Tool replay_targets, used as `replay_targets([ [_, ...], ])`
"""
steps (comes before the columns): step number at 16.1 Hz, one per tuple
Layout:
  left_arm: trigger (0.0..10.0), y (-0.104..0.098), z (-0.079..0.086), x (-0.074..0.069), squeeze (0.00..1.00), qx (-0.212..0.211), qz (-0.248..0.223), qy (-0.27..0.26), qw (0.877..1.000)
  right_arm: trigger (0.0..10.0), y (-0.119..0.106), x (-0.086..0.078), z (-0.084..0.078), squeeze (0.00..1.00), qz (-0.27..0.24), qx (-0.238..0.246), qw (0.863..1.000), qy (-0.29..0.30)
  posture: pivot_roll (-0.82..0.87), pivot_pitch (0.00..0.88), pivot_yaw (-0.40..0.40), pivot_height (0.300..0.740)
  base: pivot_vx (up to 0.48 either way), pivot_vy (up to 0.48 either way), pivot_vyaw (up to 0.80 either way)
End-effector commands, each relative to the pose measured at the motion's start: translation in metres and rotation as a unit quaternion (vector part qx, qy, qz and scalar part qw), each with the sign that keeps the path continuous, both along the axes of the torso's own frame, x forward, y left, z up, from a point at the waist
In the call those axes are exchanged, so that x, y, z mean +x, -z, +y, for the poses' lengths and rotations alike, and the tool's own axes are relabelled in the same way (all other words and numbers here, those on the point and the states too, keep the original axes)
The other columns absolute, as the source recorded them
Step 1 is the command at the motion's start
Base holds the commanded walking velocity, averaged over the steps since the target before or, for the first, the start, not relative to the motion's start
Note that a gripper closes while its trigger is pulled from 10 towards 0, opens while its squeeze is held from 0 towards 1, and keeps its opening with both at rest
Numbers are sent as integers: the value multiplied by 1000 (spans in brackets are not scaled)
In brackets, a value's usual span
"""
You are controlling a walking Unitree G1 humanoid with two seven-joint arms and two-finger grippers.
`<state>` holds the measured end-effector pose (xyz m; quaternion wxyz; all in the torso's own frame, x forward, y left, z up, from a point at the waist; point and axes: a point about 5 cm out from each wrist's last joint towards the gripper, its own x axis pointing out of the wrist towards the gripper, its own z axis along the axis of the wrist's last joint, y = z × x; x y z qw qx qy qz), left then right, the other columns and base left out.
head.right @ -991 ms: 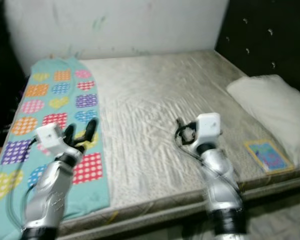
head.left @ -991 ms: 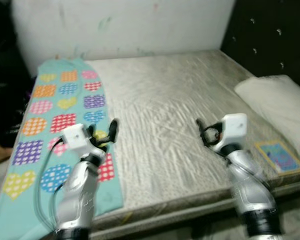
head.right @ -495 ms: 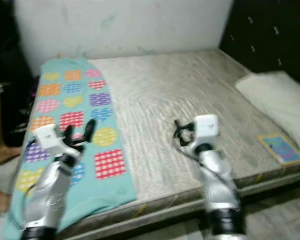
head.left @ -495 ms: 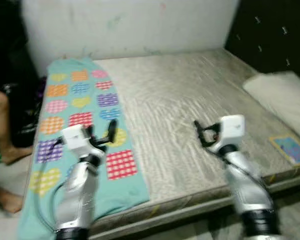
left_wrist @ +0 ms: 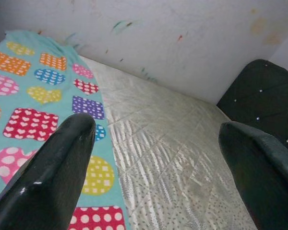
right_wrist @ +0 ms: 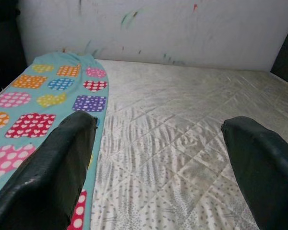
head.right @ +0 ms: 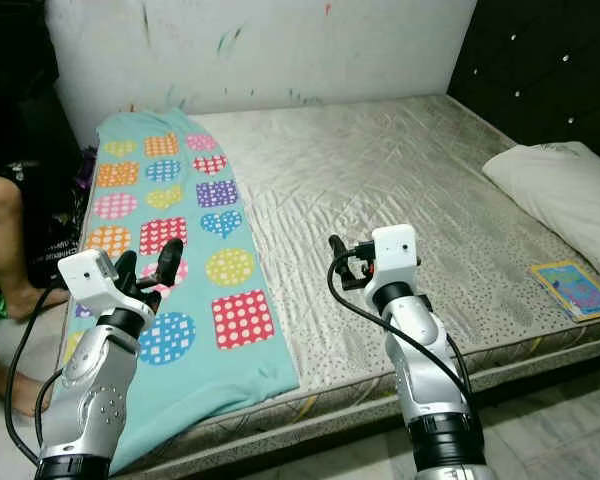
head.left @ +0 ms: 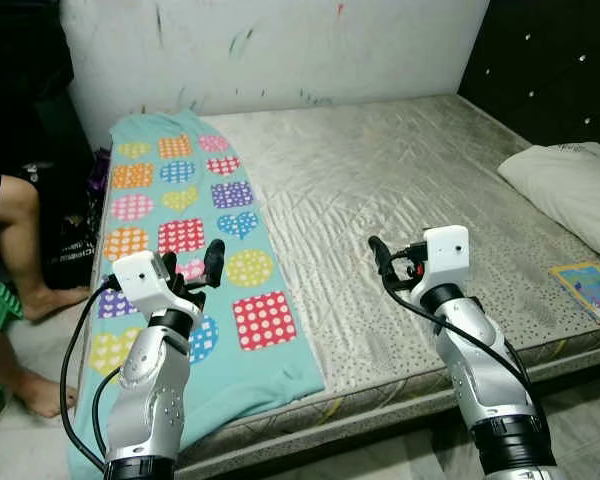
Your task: Clean up the room
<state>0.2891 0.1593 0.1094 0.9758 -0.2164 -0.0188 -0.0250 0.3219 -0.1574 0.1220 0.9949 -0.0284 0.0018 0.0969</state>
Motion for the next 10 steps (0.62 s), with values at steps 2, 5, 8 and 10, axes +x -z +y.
replay_targets([
  [2, 10000, -1, -2, 2, 0, 5, 1, 0, 1000, 10000, -3, 1, -5, 0, -7, -4, 1000, 6, -60, 0, -5, 740, 0, 0, 0],
  [5, 10000, -1, -2, 2, 0, 6, 1, -1, 1000, 10000, -3, 1, -5, 0, -9, -8, 1000, 5, -60, 0, -5, 740, 0, 0, 0],
  [8, 10000, -1, -2, 2, 0, 6, 1, -1, 1000, 10000, -3, 1, -5, 0, -9, -8, 1000, 5, -60, 0, -5, 740, 0, 0, 0],
  [10, 10000, -1, -2, 2, 0, 6, 1, -1, 1000, 10000, -3, 1, -5, 0, -9, -8, 1000, 5, -60, 0, -5, 740, 0, 0, 0],
])
